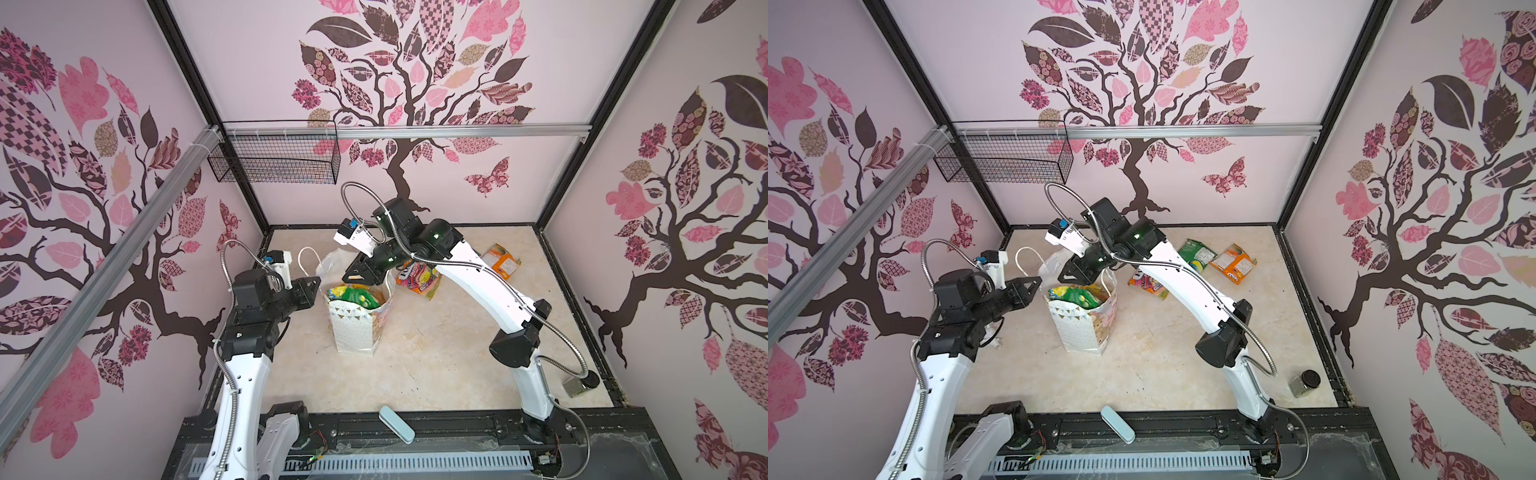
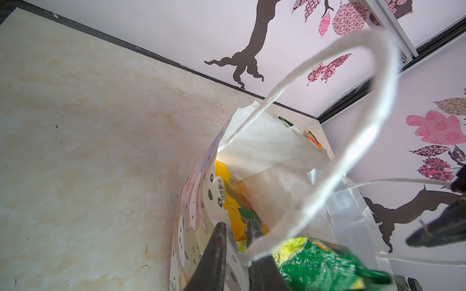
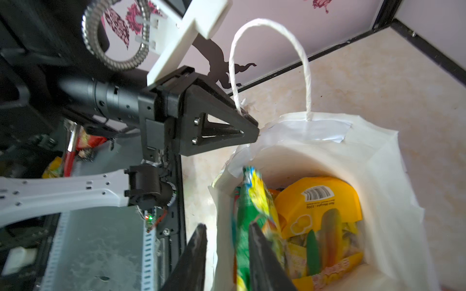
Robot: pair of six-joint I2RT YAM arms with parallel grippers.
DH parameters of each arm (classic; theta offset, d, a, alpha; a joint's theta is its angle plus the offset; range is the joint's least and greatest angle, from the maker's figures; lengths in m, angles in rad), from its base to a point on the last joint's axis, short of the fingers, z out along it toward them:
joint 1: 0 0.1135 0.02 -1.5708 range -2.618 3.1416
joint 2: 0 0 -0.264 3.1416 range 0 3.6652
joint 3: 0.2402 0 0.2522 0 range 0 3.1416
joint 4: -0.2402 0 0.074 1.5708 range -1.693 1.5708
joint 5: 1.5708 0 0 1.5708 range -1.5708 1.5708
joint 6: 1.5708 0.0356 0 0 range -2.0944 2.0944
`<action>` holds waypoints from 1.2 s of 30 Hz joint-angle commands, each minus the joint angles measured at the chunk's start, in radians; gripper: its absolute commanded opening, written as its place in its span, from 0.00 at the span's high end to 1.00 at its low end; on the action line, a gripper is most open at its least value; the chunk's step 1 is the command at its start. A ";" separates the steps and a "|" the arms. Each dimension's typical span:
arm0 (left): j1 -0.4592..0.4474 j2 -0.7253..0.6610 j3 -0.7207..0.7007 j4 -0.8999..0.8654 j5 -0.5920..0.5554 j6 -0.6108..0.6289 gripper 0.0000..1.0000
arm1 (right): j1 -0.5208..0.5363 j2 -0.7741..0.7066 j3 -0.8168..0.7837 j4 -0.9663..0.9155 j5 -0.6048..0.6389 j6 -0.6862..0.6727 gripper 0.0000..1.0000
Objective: Place the snacks into the paper bag
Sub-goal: Place the snack in the paper bag.
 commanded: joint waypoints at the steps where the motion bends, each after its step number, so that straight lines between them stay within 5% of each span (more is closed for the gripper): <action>1: 0.006 -0.005 -0.024 0.018 -0.001 0.003 0.81 | 0.005 0.038 0.043 0.021 -0.013 -0.002 0.61; 11: 0.005 -0.008 -0.025 0.017 0.000 0.003 0.80 | 0.005 0.025 0.050 0.040 -0.011 0.011 0.61; 19: 0.006 -0.009 -0.025 0.014 -0.001 0.003 0.81 | 0.005 -0.045 0.035 0.104 0.103 0.045 0.65; 25: 0.006 -0.015 -0.025 0.016 -0.002 0.004 0.81 | -0.013 -0.349 -0.335 0.391 0.321 0.059 0.62; 29: 0.007 -0.013 -0.025 0.018 -0.001 0.003 0.81 | -0.128 -0.571 -0.652 0.652 0.357 0.178 0.60; 36: 0.007 -0.006 -0.025 0.020 0.002 0.000 0.80 | -0.270 -0.668 -0.864 0.686 0.464 0.249 0.60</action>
